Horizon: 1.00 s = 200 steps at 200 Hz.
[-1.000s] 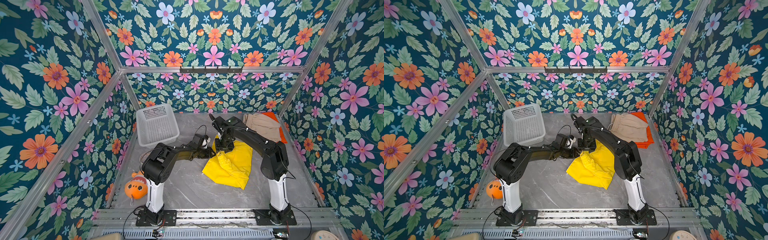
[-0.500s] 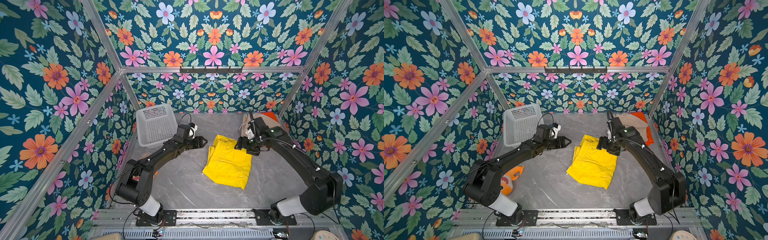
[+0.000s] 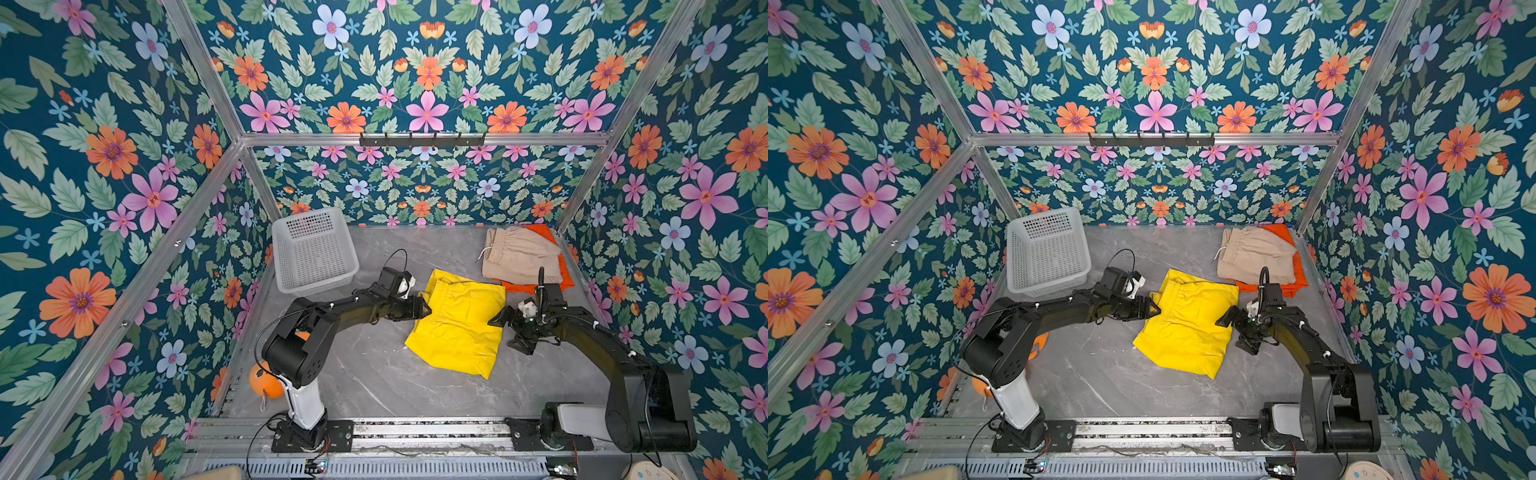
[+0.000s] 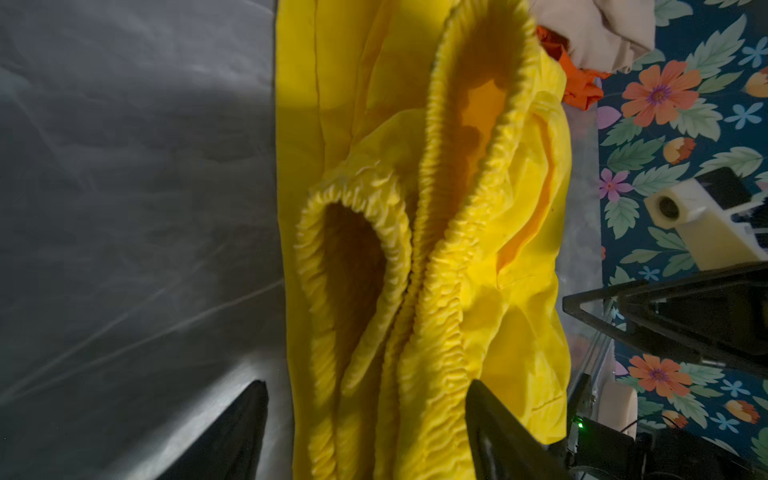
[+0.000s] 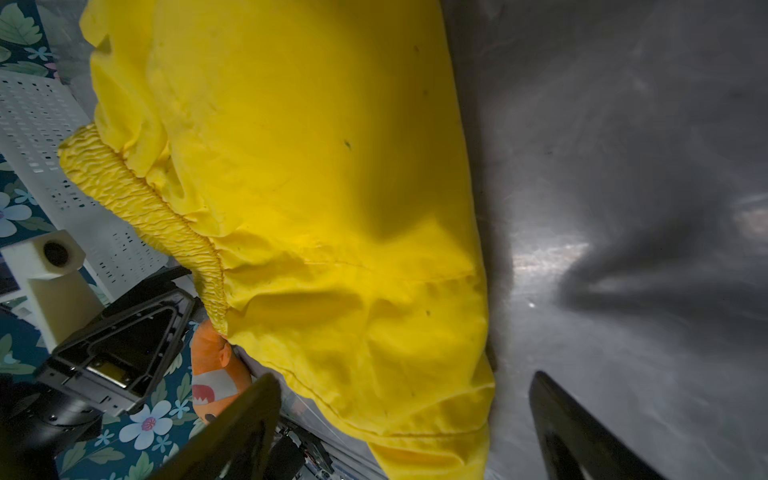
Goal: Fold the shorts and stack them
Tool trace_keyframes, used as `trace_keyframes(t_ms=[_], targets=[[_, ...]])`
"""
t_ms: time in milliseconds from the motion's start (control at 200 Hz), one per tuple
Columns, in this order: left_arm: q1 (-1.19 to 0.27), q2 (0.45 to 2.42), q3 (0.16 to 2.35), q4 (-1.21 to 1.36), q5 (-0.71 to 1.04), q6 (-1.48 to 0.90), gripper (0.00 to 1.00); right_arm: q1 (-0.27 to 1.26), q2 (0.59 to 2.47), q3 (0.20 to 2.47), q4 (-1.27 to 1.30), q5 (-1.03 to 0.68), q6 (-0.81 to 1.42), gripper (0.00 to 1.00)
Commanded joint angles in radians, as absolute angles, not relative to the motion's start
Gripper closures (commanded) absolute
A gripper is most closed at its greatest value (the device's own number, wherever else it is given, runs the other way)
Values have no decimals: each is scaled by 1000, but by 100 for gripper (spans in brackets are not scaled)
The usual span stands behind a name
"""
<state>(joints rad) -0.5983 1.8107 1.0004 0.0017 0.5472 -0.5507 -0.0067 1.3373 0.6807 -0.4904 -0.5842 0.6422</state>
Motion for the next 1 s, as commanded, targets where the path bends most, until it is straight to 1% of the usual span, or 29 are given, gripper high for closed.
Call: trace_keyframes(t_ms=[0,145,250,370,480,545,595,695,755,840,995], targets=[[-605,1847,1015,33,538,-567,23,-7,1377,664,-388,-626,640,9],[-609,1890,1013,31,511,-573,23,-6,1430,650,-366,-624,639,14],[-617,1908,1010,44,510,-577,27,-2,1456,626,-321,-638,650,20],[-628,1919,1006,54,509,-587,32,1,1482,599,-257,-659,671,31],[-632,1913,1004,55,502,-598,38,8,1501,588,-199,-676,691,46],[-634,1903,995,62,495,-603,45,16,1509,596,-191,-675,694,55],[-634,1892,984,71,486,-609,51,20,1510,600,-192,-669,693,61],[-634,1875,961,96,481,-624,67,25,1497,601,-183,-663,700,76],[-634,1866,953,105,482,-636,73,29,1483,601,-176,-660,704,83],[-637,1853,936,132,482,-659,78,36,1464,606,-174,-656,705,87],[-647,1830,924,151,461,-675,92,37,1438,622,-205,-637,690,93]])
